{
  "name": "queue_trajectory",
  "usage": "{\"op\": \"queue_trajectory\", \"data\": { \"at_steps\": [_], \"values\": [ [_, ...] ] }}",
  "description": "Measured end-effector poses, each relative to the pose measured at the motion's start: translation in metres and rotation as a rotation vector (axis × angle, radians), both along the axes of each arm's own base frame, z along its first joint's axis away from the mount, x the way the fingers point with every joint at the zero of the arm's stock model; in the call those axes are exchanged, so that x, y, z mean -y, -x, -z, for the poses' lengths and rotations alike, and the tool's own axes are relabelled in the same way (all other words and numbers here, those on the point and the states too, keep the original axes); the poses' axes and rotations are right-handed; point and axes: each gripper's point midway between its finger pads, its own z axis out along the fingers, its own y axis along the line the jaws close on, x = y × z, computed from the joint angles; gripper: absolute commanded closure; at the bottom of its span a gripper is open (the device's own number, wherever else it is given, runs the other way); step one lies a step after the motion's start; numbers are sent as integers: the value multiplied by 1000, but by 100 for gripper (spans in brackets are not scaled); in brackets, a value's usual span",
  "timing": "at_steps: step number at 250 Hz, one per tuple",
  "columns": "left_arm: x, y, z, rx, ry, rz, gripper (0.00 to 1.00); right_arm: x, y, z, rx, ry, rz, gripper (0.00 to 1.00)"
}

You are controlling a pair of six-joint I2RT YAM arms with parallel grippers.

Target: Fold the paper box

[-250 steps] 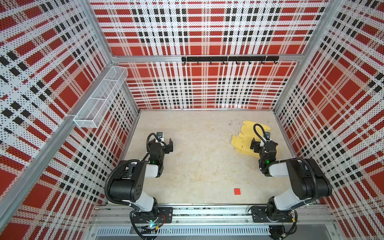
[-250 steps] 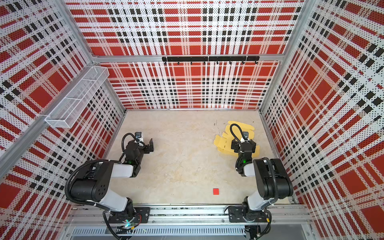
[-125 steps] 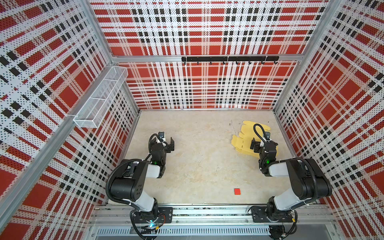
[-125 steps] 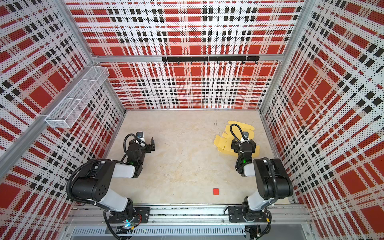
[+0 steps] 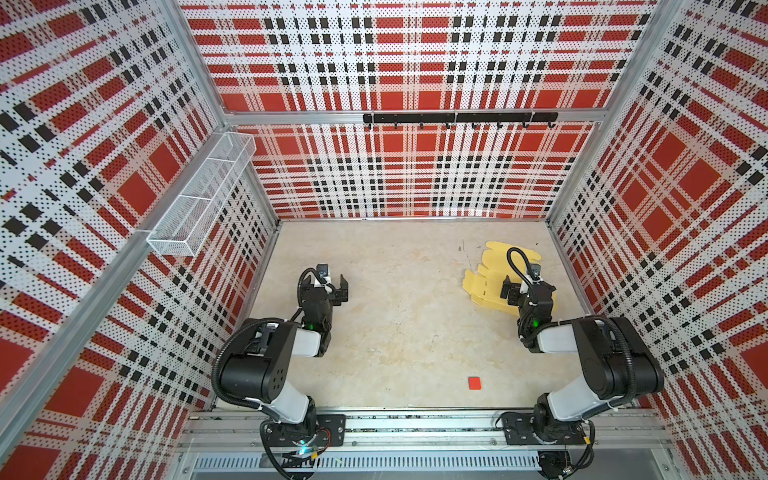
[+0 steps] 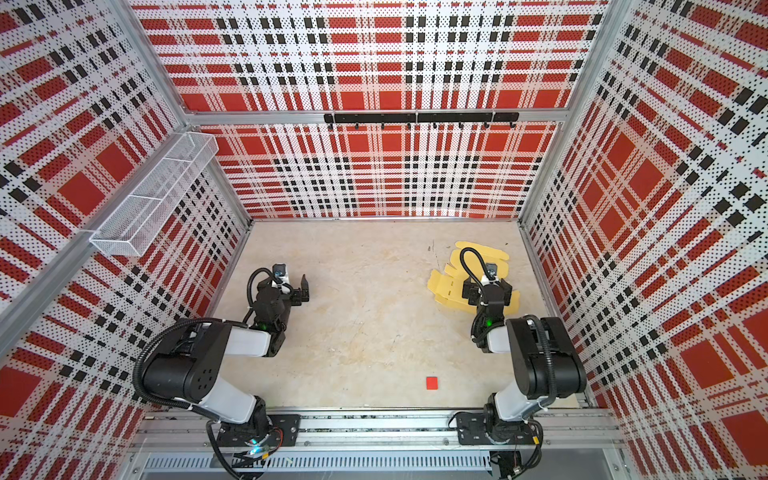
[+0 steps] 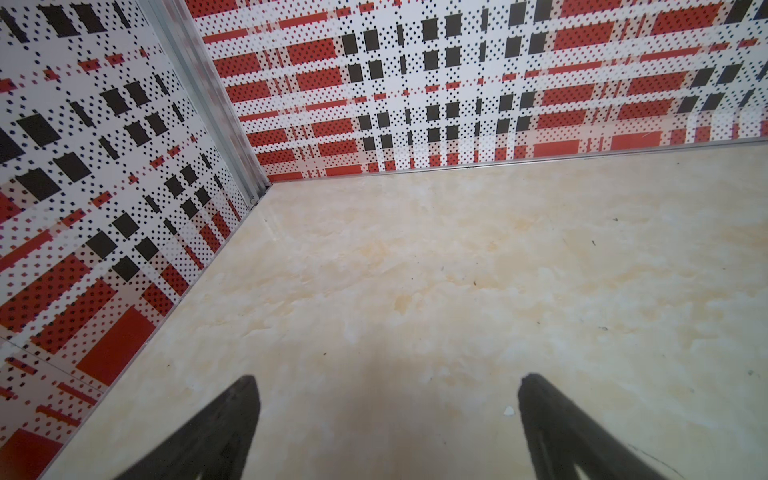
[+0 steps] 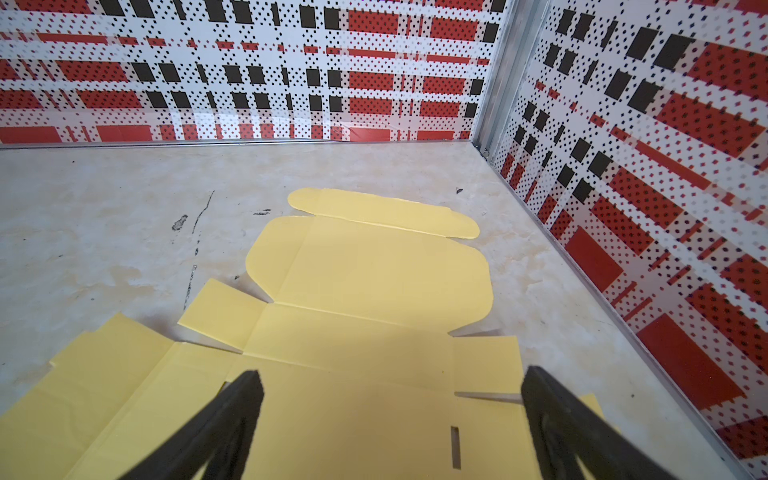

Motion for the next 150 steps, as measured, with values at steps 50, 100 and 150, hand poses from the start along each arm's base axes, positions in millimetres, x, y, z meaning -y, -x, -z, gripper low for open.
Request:
{"op": "queue_trajectory", "data": {
  "at_steps": [50, 100, 150],
  "values": [
    [0, 2, -1, -5, -7, 5, 1, 1, 2, 3, -16, -1, 6, 0],
    [12, -19, -12, -77, -35, 31, 1, 1, 4, 0, -34, 0, 7, 0],
    [52, -44, -46, -117, -131, 116, 0, 5, -3, -26, -27, 1, 31, 0]
  ]
}}
